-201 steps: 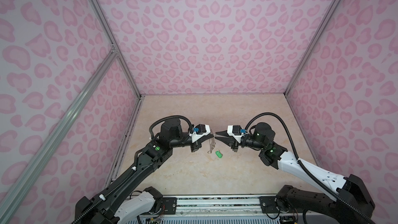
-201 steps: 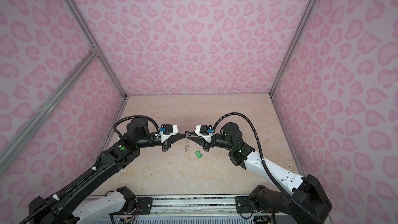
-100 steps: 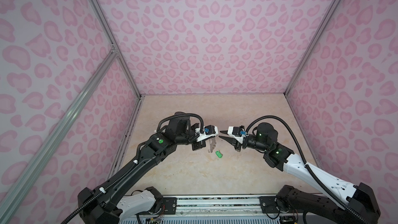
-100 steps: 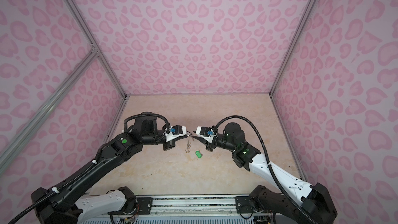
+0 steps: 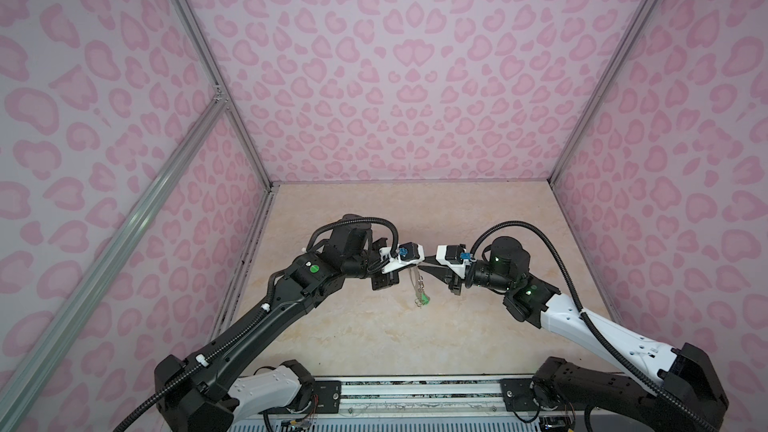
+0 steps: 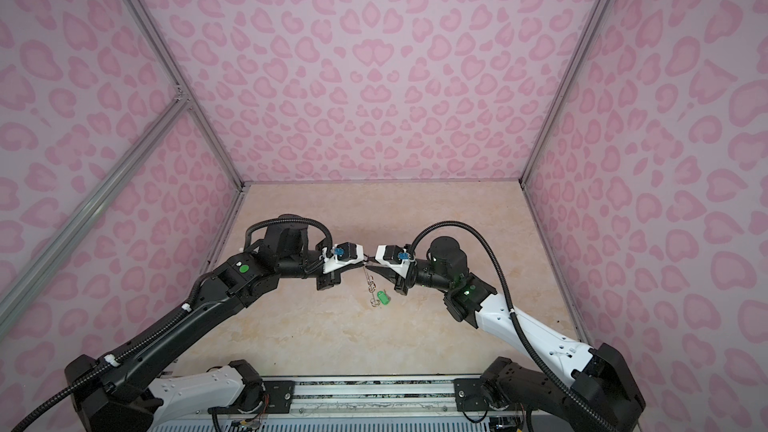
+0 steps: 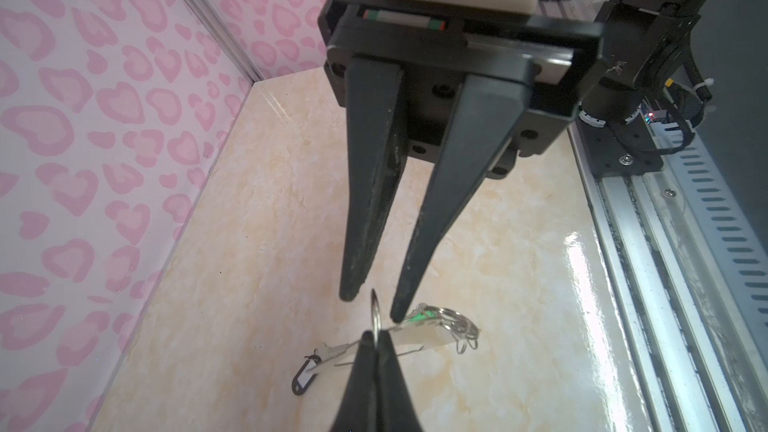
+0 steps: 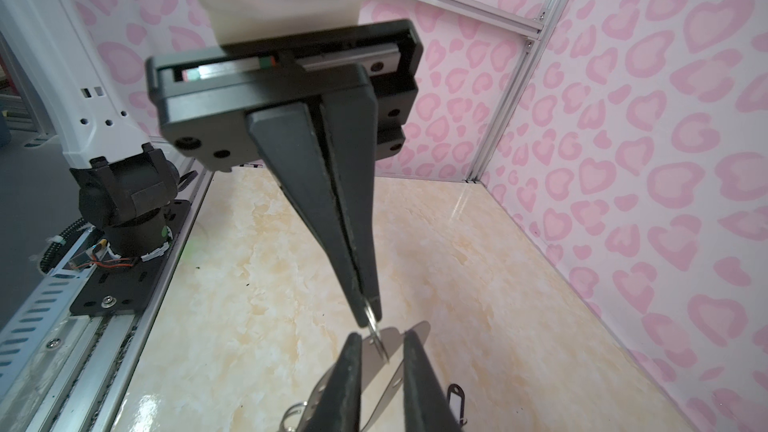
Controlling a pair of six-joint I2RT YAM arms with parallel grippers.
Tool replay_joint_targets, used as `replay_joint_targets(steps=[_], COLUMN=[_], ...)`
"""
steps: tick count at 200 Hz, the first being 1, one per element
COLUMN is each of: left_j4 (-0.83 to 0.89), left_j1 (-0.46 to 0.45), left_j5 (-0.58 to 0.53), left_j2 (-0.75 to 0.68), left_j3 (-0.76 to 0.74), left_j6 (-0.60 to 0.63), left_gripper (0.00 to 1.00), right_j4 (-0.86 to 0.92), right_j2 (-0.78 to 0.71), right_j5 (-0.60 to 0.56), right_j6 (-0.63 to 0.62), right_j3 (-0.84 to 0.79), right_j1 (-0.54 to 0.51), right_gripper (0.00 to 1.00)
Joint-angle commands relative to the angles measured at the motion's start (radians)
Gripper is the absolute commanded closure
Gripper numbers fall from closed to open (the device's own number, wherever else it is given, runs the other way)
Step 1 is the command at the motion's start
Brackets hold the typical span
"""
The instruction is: Put the keys on the keyring
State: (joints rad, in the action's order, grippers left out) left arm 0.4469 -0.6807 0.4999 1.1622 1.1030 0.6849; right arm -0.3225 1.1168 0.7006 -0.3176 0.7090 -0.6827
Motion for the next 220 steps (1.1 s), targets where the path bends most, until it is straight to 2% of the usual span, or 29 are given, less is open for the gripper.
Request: replay_joint_targets(steps=[1, 24, 57, 66, 81, 93, 138, 162, 220], left_j4=[0.001, 0.006, -0.019, -0.044, -0.098, -0.140, -0.276, -0.373, -0.388], left_j1=[0.000, 0.000, 0.003, 0.019, 0.072, 0.115, 0.145, 0.147, 0.148], left_j5=[0.018, 0.034, 0.057, 0.081, 0.148, 0.210, 0.298, 0.307, 0.317], left_j2=[0.005, 0.008, 0.005, -0.001, -0.017, -0.030, -0.065, -0.089, -0.089], left_j3=[0.014, 0.017, 0.006, -0.004, -0.028, -0.054, -0.152, -0.206, -0.220], left_j6=[0.020, 0.027, 0.014, -0.013, -0.076, -0.127, -0.215, -0.256, -0.269], left_gripper=[0.97, 0.97, 0.96, 0.93, 0.77, 0.73, 0.75, 0.76, 0.79], right_j4=[-0.027, -0.033, -0.040, -0.052, -0.077, -0.107, -0.260, -0.265, -0.272], right_j2=[0.010, 0.020, 0.025, 0.021, 0.012, 0.009, 0.045, 0.064, 0.063], right_j5=[0.008, 0.017, 0.033, 0.036, 0.048, 0.059, 0.114, 0.143, 0.151], right_j6=[0.009, 0.020, 0.033, 0.042, 0.064, 0.087, 0.194, 0.203, 0.206], right_j3=[0.004, 0.009, 0.006, 0.001, -0.011, -0.021, -0.036, -0.021, -0.025], right_j1=[-0.002, -0.002, 0.000, 0.002, 0.010, 0.016, 0.027, 0.028, 0.018], right_gripper=[0.85, 0.97, 1.00, 1.00, 1.00, 1.00, 1.00, 1.00, 1.00])
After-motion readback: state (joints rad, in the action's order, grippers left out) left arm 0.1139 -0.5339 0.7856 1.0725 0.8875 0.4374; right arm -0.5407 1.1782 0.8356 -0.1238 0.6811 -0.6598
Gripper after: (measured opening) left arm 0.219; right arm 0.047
